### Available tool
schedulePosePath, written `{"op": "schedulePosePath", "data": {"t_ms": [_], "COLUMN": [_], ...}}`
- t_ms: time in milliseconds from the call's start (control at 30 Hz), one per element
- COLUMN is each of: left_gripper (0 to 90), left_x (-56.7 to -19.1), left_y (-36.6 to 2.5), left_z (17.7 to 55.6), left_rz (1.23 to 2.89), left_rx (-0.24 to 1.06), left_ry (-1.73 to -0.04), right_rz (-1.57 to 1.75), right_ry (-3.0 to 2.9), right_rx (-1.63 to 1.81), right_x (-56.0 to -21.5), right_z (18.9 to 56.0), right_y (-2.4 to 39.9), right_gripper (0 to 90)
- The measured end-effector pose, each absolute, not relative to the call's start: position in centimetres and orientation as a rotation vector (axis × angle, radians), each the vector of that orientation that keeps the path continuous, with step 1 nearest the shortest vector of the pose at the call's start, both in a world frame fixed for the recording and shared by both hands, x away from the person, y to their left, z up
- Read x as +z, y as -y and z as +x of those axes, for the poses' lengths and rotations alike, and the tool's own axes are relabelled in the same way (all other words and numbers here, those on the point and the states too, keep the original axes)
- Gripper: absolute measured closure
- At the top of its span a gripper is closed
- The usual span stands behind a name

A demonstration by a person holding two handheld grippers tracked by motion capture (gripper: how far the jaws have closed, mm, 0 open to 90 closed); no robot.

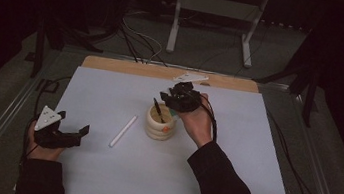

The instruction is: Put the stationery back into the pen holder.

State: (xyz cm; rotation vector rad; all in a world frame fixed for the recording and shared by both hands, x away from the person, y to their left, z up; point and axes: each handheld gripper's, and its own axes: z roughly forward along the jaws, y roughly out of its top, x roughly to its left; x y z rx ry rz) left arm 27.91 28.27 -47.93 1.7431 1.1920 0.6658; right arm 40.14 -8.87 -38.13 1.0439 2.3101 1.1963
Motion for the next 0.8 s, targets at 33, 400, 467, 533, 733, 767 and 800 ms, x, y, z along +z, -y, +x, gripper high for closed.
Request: {"op": "schedulePosePath", "data": {"t_ms": [33,400,467,533,733,767,800], "left_gripper": [0.1,0.1,0.1,0.1,0.1,0.1,0.1], "left_x": [-47.9,-48.0,-48.0,-48.0,-48.0,-48.0,-48.0], "left_y": [-28.3,-28.3,-28.3,-28.3,-28.3,-28.3,-28.3], "left_z": [27.9,27.9,28.0,27.9,27.9,27.9,27.9], "left_rz": [1.743,1.746,1.745,1.744,1.745,1.745,1.745], "left_rx": [0.666,0.664,0.665,0.666,0.667,0.667,0.667], "left_ry": [-1.192,-1.192,-1.193,-1.194,-1.192,-1.192,-1.192], "right_rz": [1.043,1.028,1.030,1.027,1.016,1.016,1.012], "right_ry": [-2.310,-2.302,-2.302,-2.304,-2.299,-2.300,-2.302], "right_rx": [1.202,1.211,1.212,1.216,1.232,1.234,1.233], "right_x": [-38.1,-38.5,-38.6,-38.6,-38.8,-38.8,-38.9], "right_z": [40.2,40.6,40.6,40.6,40.4,40.4,40.4], "right_y": [8.8,7.8,7.6,7.5,7.0,6.9,6.8], "right_gripper": [65.5,65.4,65.4,65.4,65.3,65.3,65.3]}}
